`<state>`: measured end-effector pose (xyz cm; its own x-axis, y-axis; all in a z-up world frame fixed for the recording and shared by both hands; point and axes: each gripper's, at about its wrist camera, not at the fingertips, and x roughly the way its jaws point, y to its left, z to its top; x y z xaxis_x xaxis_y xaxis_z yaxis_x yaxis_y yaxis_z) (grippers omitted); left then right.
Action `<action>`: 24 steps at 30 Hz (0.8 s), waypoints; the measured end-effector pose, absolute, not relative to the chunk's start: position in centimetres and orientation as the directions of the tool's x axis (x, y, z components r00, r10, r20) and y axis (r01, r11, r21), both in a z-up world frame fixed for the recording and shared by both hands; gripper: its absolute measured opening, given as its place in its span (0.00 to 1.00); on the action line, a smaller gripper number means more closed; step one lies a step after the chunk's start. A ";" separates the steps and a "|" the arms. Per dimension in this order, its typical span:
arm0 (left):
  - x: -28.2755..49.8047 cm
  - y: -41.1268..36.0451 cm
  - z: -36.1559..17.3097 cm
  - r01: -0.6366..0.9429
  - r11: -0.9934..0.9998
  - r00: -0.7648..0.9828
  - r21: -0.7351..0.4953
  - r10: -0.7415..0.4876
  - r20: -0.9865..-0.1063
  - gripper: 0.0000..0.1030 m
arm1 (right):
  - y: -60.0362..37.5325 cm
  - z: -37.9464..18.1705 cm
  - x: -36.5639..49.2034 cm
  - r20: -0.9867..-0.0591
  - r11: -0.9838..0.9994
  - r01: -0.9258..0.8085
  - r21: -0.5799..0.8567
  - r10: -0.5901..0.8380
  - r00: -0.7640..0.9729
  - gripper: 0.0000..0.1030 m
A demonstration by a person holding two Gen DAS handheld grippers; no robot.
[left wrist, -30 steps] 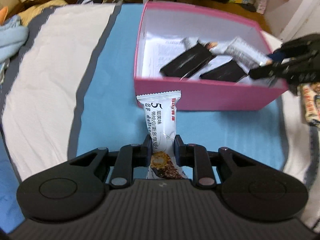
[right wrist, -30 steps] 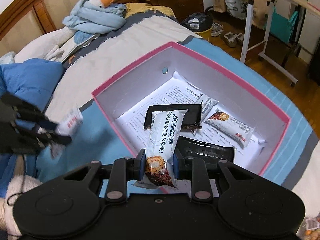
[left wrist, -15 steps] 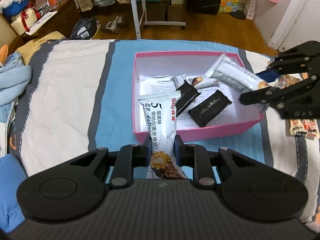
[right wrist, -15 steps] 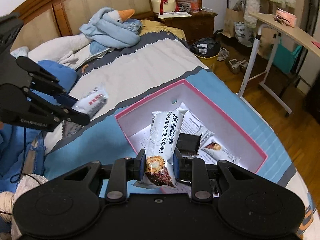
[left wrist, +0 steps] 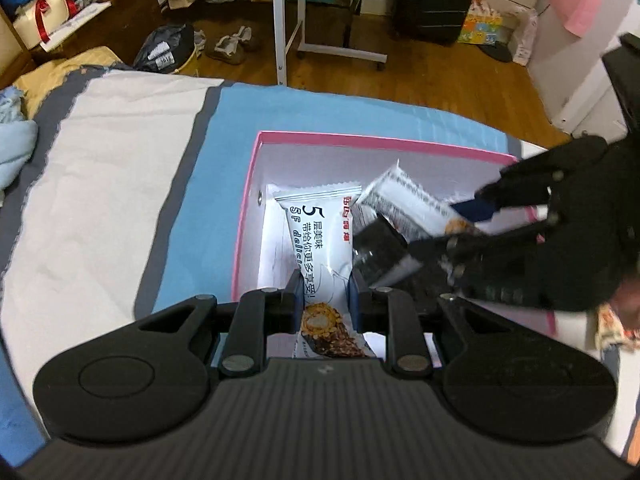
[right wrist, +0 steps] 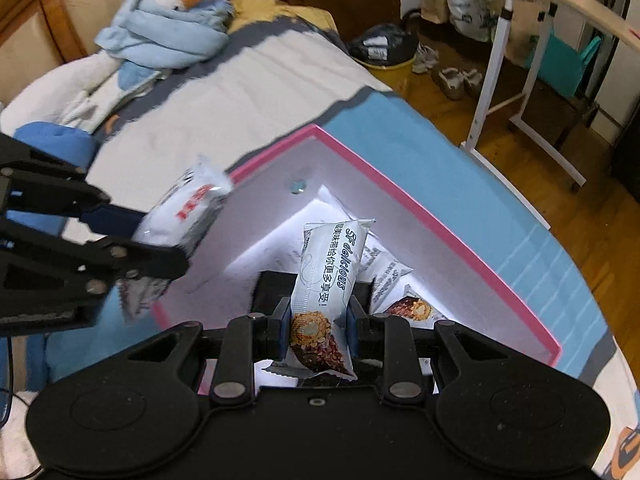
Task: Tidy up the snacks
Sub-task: 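Hold the white bar in the right tool over the box while the left tool carries its bar there, then drop both white bars into the pink box by opening both tools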
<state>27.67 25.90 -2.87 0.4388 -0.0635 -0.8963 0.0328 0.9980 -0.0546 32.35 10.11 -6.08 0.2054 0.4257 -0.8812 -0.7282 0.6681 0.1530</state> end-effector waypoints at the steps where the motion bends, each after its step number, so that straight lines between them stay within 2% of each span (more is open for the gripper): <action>1: 28.4 25.9 -3.6 0.024 0.999 0.439 -0.044 -0.050 -0.897 0.20 | 10.2 -6.8 32.7 -0.884 0.669 -0.729 0.149 0.420 0.204 0.30; 5: 30.6 25.6 -6.3 -0.014 0.998 0.459 0.068 0.066 -0.886 0.20 | 10.7 -9.3 33.9 -0.898 0.679 -0.722 0.134 0.391 0.201 0.30; 11: 32.1 25.5 -9.1 -0.001 0.998 0.443 0.057 0.052 -0.895 0.21 | 10.6 -11.6 34.7 -0.899 0.681 -0.720 0.134 0.389 0.201 0.31; 14: 32.6 25.0 -9.9 0.003 0.999 0.429 0.042 0.036 -0.902 0.26 | 10.2 -11.5 34.5 -0.882 0.689 -0.718 0.097 0.394 0.259 0.38; 17: 32.5 24.4 -9.8 0.023 0.999 0.456 0.043 0.028 -0.890 0.44 | 9.2 -10.7 34.1 -0.865 0.682 -0.724 0.099 0.419 0.276 0.54; 18: 32.3 24.1 -9.6 0.042 0.997 0.473 0.060 0.033 -0.880 0.46 | 8.9 -10.5 34.0 -0.866 0.681 -0.725 0.099 0.418 0.275 0.58; 21: 30.8 22.7 -8.8 0.104 0.987 0.495 0.125 0.058 -0.867 0.46 | 7.3 -9.1 32.7 -0.855 0.682 -0.726 0.095 0.429 0.290 0.58; 24: 28.8 21.9 -7.6 0.152 0.980 0.504 0.129 0.035 -0.863 0.47 | 4.6 -6.8 30.6 -0.823 0.676 -0.722 0.146 0.489 0.291 0.58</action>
